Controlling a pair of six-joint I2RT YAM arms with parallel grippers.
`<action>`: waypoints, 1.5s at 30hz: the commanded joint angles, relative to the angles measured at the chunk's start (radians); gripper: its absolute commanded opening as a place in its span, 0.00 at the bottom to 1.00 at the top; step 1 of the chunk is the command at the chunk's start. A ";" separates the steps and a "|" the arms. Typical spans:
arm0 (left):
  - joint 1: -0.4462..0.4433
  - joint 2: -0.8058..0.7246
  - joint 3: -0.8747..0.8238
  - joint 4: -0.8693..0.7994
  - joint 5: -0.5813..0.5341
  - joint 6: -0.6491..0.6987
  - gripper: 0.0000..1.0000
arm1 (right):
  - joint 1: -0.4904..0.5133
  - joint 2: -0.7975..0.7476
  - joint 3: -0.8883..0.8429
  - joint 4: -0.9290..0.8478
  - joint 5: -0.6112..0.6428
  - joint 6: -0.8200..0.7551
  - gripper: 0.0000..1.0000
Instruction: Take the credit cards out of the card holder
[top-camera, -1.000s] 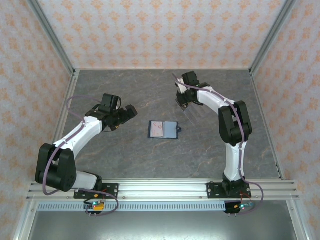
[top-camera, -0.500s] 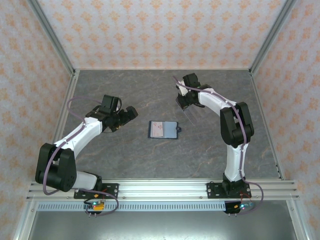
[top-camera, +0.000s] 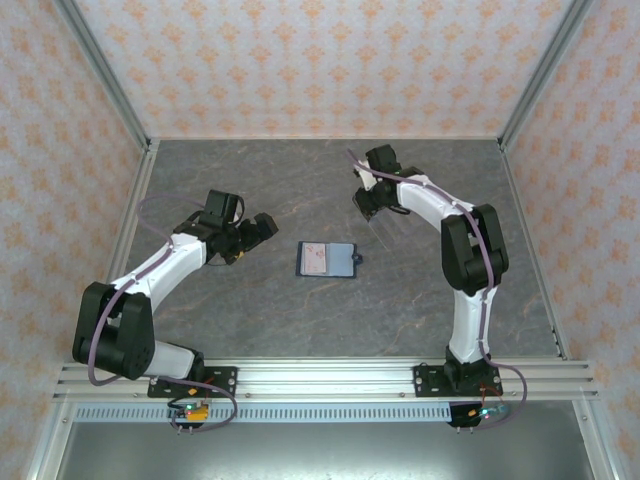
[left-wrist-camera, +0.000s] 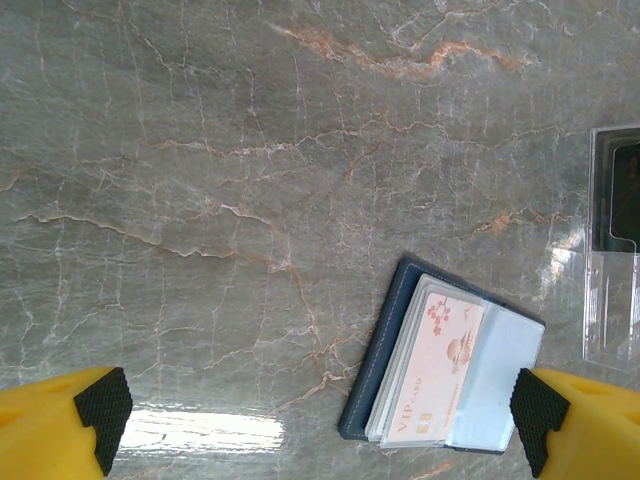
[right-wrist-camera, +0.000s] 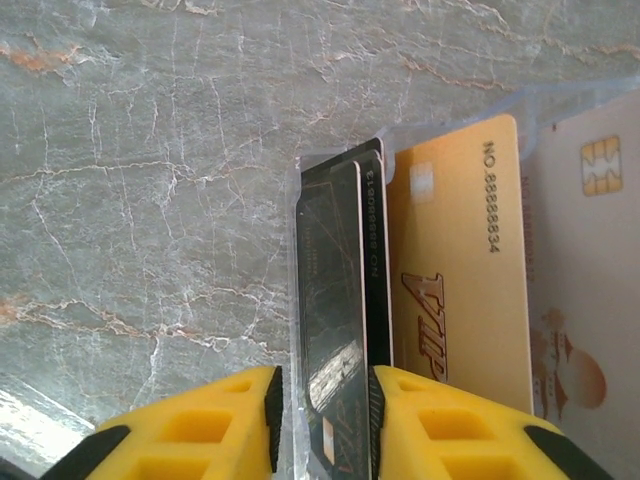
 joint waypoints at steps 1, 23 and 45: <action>0.007 0.010 -0.004 0.019 0.013 0.005 1.00 | 0.001 -0.093 0.043 -0.054 0.007 0.088 0.35; -0.084 0.036 0.027 0.007 0.020 0.032 1.00 | 0.170 -0.226 -0.251 0.046 -0.348 0.777 0.42; -0.195 0.236 0.090 0.155 0.114 -0.043 0.69 | 0.204 -0.082 -0.339 0.148 -0.476 0.932 0.25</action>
